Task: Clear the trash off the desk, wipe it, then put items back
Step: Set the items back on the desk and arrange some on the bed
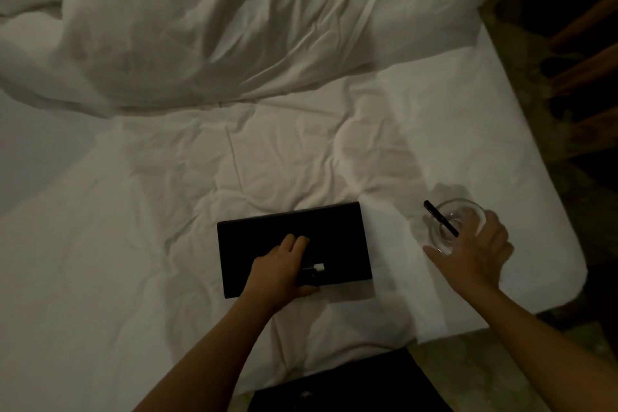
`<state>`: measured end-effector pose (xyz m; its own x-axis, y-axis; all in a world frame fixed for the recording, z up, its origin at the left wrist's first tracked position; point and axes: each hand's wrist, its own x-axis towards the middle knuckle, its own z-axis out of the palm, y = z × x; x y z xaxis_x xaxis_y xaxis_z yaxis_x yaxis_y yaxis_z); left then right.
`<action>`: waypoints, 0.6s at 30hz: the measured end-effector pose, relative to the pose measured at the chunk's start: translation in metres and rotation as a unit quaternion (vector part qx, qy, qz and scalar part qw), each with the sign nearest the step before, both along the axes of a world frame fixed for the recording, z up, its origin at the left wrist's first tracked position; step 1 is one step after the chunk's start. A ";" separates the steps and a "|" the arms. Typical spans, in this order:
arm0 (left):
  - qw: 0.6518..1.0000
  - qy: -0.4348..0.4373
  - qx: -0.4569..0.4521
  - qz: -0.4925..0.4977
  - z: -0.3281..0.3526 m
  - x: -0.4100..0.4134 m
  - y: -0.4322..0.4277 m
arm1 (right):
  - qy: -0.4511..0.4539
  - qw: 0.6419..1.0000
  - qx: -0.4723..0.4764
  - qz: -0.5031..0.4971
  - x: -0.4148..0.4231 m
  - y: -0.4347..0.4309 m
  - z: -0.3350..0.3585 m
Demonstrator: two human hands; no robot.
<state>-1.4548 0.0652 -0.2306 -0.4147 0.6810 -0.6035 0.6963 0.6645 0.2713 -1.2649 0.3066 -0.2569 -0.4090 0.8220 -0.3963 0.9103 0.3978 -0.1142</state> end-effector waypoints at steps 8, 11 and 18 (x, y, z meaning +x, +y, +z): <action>1.000 0.007 -0.026 0.005 -0.001 0.000 0.002 | -0.058 0.993 -0.103 0.015 -0.015 0.015 -0.001; 1.000 0.007 -0.023 0.008 -0.002 0.000 0.001 | -0.059 0.995 -0.084 0.009 -0.019 0.016 -0.001; 1.000 -0.019 -0.010 -0.009 -0.002 -0.001 0.000 | -0.058 0.994 -0.086 0.041 -0.020 -0.004 -0.002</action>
<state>-1.4553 0.0647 -0.2324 -0.3791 0.6761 -0.6319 0.6969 0.6578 0.2857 -1.2846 0.3022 -0.2589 -0.4151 0.7031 -0.5774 0.8864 0.4554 -0.0828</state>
